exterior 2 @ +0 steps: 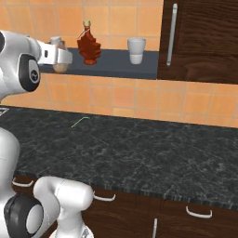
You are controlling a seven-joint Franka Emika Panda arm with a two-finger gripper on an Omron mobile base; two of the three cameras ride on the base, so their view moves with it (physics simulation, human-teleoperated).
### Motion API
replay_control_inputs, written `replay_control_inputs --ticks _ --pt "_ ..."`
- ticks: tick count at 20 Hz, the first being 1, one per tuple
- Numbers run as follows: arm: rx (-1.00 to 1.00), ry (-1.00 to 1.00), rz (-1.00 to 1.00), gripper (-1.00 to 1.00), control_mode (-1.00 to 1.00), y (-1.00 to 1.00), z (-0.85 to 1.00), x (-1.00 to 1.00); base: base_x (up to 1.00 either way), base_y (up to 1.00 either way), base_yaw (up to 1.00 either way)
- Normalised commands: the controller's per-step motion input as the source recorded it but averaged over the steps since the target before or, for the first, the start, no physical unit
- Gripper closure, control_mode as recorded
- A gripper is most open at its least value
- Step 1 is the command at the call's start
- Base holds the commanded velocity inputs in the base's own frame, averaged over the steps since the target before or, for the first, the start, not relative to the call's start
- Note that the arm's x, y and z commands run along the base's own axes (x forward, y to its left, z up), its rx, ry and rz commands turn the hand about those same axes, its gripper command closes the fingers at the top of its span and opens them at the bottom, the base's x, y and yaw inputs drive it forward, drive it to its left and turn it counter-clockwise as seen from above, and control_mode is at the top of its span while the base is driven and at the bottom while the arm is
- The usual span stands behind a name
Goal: Put the shaker and condiment bottle from the counter next to their counterparts in the cabinet.
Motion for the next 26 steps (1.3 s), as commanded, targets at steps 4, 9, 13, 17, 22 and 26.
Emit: replay_control_inputs --ticks 4,9,13,17,22,26 --pt "0.00 0.03 0.02 1.00 -1.00 0.08 -0.01 0.52 0.00 0.00 0.00" --pt "0.00 0.00 0.02 1.00 -1.00 0.25 0.00 0.38 0.00 0.00 0.00" --pt "0.00 -0.01 0.01 1.00 -1.00 0.04 -0.06 0.11 0.00 0.00 0.00" --pt "0.00 -0.05 0.02 1.00 -1.00 0.00 -0.32 0.00 0.00 0.00 0.00" --pt "0.00 -0.02 0.01 1.00 -1.00 0.00 -0.10 0.01 0.00 0.00 0.00" --pt "0.00 -0.01 0.00 1.00 -1.00 0.00 0.00 0.20 0.00 0.00 0.00"
